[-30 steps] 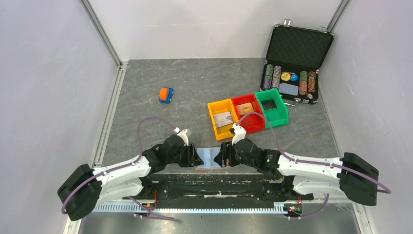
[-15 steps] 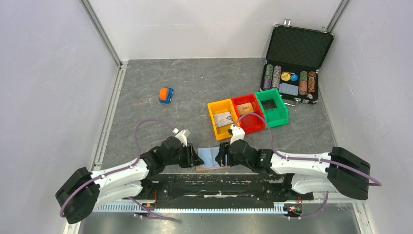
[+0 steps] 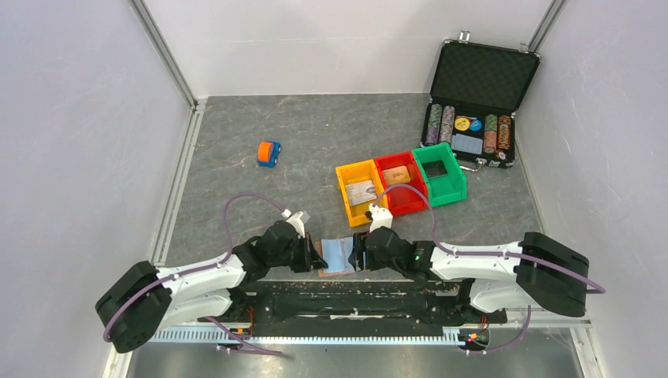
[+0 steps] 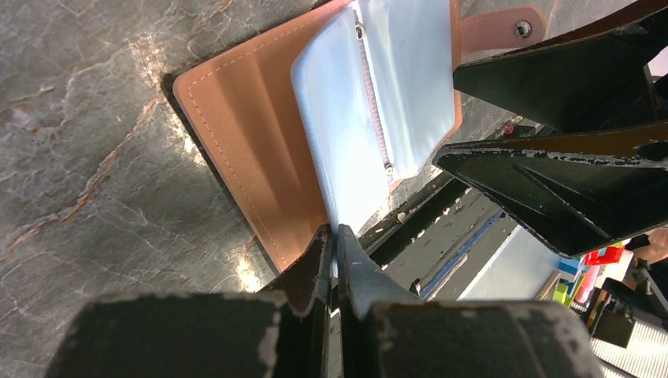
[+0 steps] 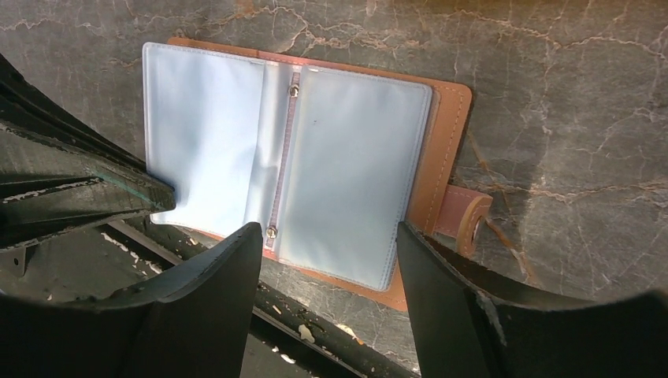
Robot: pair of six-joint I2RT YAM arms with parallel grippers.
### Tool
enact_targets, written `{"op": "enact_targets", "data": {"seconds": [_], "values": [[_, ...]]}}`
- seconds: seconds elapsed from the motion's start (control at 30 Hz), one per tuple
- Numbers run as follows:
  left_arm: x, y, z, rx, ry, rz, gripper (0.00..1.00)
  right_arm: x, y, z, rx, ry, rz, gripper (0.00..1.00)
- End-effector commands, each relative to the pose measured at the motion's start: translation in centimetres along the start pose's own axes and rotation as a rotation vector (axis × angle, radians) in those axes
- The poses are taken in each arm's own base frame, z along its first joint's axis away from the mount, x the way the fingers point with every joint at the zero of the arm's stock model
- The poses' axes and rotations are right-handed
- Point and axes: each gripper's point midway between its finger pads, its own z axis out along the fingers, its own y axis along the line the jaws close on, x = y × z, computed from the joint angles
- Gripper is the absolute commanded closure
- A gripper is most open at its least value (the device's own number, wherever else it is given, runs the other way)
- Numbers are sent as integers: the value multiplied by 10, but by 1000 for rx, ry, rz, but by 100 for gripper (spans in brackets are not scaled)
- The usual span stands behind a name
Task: Take the credit cards out of the card holder
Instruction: Remove the credit card from the card holder.
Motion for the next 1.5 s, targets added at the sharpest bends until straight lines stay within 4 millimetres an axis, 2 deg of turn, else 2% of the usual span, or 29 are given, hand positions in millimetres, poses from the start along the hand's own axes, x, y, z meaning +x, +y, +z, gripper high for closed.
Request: {"op": "enact_targets", "data": {"seconds": [0.0, 0.2, 0.57, 0.77, 0.93, 1.1, 1.27, 1.33, 1.47], "values": [[-6, -13, 1, 58, -18, -4, 94, -7, 12, 1, -21, -16, 11, 34], [-3, -10, 3, 51, -11, -5, 98, -12, 36, -3, -180, -62, 78, 38], [-3, -9, 5, 49, -10, -9, 98, -21, 58, -8, -297, -98, 88, 47], [-3, -10, 5, 53, -6, -10, 98, -23, 74, -10, -363, -81, 50, 48], [-4, -11, 4, 51, -11, -10, 95, -34, 70, -16, -330, -118, -7, 48], [-5, -13, 2, 50, -11, -14, 79, -35, 90, -21, -409, -89, -54, 48], [-16, -17, -8, 31, -61, -19, 64, -30, 109, -22, -500, -52, -50, 47], [-19, -12, -13, -7, -82, -45, 55, -27, 114, -21, -526, -32, -51, 45], [-28, -17, -24, 2, -144, -86, 47, -25, 115, -21, -532, -20, -53, 45]]}}
